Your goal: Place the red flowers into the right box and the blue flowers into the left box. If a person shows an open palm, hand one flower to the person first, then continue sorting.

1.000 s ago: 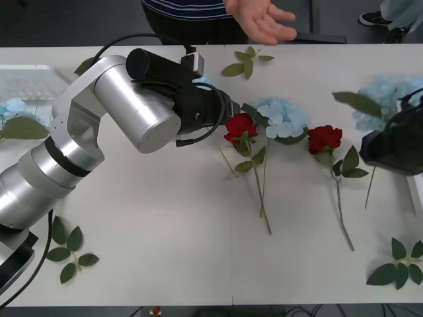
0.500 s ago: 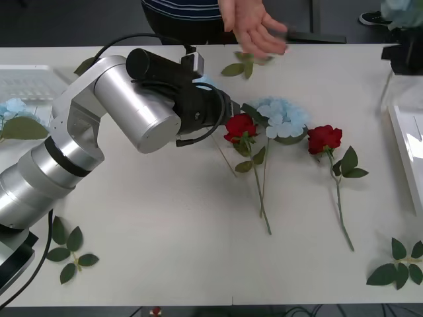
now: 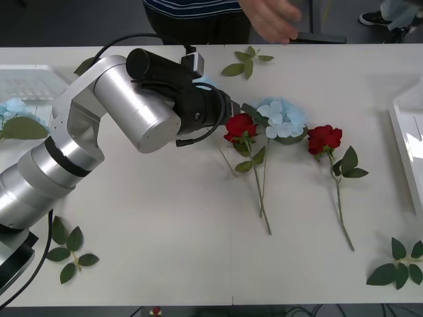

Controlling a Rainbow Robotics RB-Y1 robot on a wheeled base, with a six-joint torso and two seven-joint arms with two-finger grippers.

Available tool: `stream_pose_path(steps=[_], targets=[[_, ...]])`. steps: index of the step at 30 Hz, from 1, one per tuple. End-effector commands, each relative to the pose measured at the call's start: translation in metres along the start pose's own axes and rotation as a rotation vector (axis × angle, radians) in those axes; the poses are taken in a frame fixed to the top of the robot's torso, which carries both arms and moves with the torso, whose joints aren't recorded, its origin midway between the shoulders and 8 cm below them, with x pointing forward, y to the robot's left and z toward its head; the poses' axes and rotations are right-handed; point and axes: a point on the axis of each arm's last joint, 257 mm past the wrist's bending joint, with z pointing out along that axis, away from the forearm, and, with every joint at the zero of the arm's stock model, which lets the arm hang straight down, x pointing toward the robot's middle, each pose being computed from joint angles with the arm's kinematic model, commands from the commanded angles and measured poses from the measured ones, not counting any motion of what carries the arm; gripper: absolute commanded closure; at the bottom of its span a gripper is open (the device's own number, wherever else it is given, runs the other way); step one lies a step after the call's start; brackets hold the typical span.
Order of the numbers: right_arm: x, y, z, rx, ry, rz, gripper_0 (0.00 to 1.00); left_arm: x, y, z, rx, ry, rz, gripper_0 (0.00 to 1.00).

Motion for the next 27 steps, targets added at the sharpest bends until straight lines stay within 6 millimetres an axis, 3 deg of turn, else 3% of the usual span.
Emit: stream_pose_path(steps=[1, 11, 27], targets=[[-0.044, 0.010, 0.016, 0.022, -0.104, 0.015, 1.00, -0.020, -0.026, -0.012, 0.049, -0.038, 0.039, 0.00], [-0.050, 0.034, 0.067, 0.121, -0.166, 0.005, 1.00, -0.020, -0.026, -0.012, 0.049, -0.038, 0.039, 0.00], [-0.050, 0.037, 0.069, 0.121, -0.169, 0.010, 1.00, -0.020, -0.026, -0.012, 0.049, -0.038, 0.039, 0.00]])
